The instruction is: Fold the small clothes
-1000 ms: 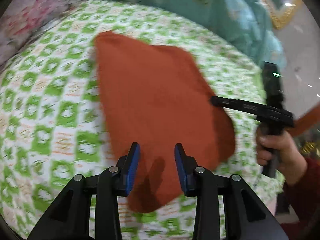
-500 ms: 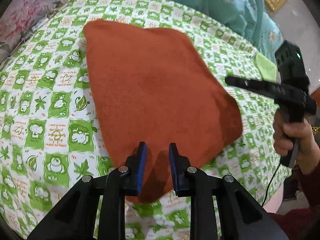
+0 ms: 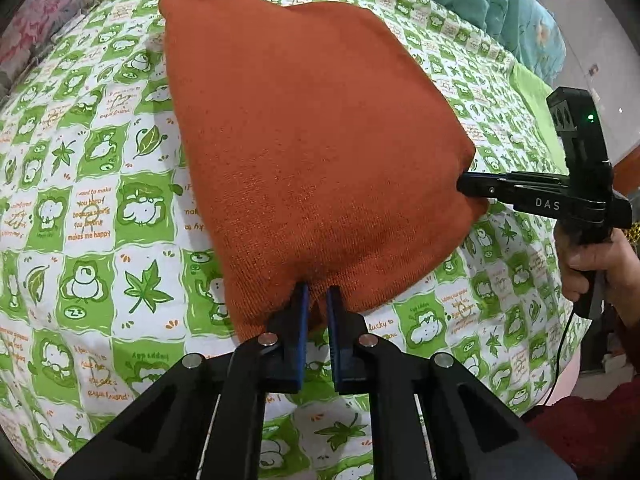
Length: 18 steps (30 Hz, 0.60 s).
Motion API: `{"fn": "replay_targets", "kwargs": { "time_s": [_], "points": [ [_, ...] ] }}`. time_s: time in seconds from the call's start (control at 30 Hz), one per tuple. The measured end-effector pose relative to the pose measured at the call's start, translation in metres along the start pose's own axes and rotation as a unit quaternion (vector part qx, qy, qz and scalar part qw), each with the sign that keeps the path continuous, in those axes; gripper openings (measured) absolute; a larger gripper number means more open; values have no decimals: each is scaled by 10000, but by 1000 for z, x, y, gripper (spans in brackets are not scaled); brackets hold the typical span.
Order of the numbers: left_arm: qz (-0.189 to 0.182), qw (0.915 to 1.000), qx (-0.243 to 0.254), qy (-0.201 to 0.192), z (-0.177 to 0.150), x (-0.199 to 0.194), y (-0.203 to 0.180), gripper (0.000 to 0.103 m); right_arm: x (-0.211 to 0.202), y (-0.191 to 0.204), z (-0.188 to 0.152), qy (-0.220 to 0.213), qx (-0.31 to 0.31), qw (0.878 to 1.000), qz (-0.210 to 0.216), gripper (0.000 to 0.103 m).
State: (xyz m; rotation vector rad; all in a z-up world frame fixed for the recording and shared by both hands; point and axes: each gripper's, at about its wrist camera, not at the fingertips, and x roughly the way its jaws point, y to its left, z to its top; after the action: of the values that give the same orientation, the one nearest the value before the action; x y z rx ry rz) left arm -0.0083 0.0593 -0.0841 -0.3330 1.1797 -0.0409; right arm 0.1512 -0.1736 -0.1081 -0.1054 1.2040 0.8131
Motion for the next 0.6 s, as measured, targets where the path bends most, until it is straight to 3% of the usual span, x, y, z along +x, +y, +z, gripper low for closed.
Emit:
{"fn": "replay_targets", "kwargs": {
  "time_s": [0.2, 0.37, 0.5, 0.6],
  "points": [
    [65, 9999, -93, 95, 3, -5, -3, 11, -13, -5, -14, -86, 232, 9997, 7, 14],
    [189, 9998, -77, -59, 1, -28, -11, 27, -38, -1, -29, -202, 323, 9992, -87, 19],
    [288, 9993, -128, -218, 2, -42, -10, 44, -56, 0, -37, -449, 515, 9976, 68, 19],
    [290, 9990, -196, -276, 8, -45, -6, 45, -61, 2, -32, -591, 590, 9964, 107, 19]
  ]
}}
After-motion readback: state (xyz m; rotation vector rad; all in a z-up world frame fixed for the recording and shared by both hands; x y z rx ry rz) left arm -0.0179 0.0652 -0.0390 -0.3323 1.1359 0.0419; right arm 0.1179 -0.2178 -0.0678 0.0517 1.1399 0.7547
